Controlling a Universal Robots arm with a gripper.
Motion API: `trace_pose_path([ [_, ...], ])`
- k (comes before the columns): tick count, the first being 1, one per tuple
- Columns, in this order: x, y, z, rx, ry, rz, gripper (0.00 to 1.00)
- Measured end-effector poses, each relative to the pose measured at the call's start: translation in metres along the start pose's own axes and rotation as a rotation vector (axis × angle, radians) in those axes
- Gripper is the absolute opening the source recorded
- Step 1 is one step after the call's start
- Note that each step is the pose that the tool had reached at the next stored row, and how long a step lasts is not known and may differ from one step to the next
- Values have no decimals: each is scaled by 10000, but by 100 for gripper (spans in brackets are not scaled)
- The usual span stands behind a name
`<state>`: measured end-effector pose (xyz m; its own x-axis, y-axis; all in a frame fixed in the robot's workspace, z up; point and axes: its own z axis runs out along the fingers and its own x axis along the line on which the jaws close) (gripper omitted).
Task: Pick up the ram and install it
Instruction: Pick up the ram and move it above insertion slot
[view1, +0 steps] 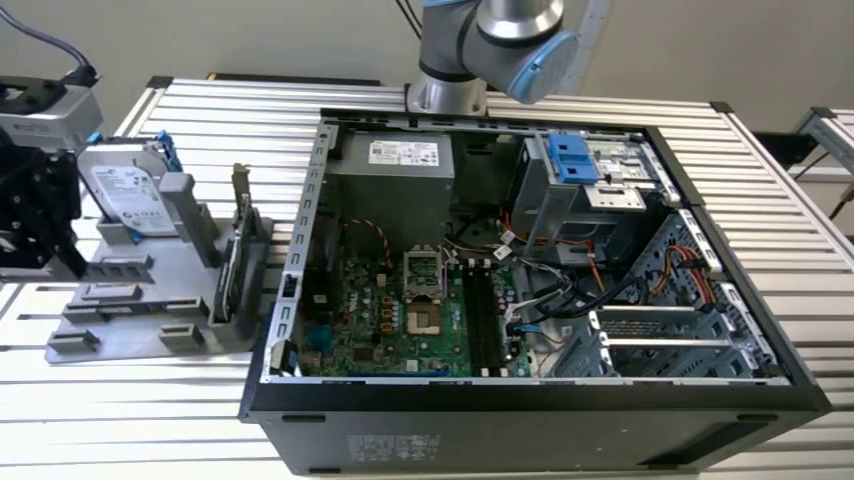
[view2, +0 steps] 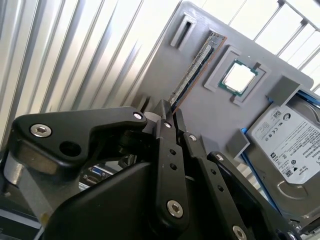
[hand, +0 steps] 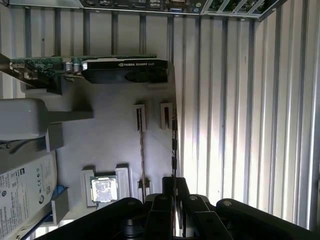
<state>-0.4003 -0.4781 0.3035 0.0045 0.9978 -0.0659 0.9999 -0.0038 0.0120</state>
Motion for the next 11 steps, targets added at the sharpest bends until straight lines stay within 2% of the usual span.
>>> trace_pose_path([
  [11, -5, 1, -70, 1, 0, 14, 0],
])
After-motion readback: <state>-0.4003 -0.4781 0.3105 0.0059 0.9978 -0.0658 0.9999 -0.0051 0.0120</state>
